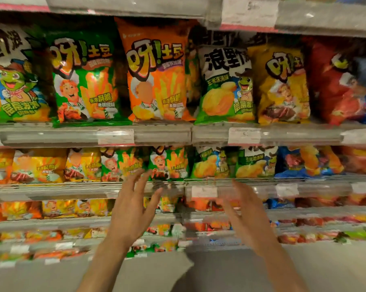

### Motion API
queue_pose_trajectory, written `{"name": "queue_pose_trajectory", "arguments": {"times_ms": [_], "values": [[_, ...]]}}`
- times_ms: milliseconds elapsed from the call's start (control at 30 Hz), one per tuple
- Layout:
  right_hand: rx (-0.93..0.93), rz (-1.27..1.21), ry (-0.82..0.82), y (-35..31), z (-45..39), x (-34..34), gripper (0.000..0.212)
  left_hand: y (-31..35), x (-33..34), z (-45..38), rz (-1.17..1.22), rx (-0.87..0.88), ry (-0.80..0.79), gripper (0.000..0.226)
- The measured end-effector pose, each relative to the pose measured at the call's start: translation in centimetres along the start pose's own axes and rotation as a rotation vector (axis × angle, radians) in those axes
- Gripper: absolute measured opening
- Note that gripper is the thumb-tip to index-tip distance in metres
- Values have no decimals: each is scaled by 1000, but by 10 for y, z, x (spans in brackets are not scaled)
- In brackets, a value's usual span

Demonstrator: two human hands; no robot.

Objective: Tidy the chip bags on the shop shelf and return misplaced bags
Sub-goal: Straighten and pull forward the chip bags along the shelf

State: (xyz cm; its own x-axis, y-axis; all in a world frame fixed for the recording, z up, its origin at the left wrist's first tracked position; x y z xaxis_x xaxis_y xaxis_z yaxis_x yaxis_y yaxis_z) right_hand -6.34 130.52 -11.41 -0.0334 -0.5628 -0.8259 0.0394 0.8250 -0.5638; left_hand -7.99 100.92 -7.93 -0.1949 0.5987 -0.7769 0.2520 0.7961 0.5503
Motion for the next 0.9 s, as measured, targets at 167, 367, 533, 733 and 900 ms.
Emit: {"name": "queue_pose_trajectory", "arguments": {"times_ms": [167,367,533,733,900], "values": [[-12,40,-57,80,-9,-64,80,77,33,-2,19,-33,44,58],[-37,57,-6,119,-25,-127,81,138,45,-23,-97,14,70,59],[-127,115,98,114,-43,-170,71,177,42,-49,-201,142,96,55],[-462,289,325,50,-65,-215,49,211,27,-84,-333,373,155,44],[-705,414,284,-12,-82,-186,40,217,38,-110,-435,571,162,39]]}}
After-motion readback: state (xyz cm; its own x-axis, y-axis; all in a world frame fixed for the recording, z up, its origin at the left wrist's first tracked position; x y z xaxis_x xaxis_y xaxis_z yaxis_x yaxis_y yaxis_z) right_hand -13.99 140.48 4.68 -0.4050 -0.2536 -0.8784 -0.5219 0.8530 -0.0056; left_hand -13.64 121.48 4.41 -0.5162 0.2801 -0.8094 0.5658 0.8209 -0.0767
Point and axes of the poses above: each hand's wrist, its own z-axis away from the middle knuckle, its own x-axis out of the palm, y = z × x, the point moved 10 cm from there along -z, towards the middle knuckle, and after that the axes turned 4 degrees about -y, right-handed, at the moved point
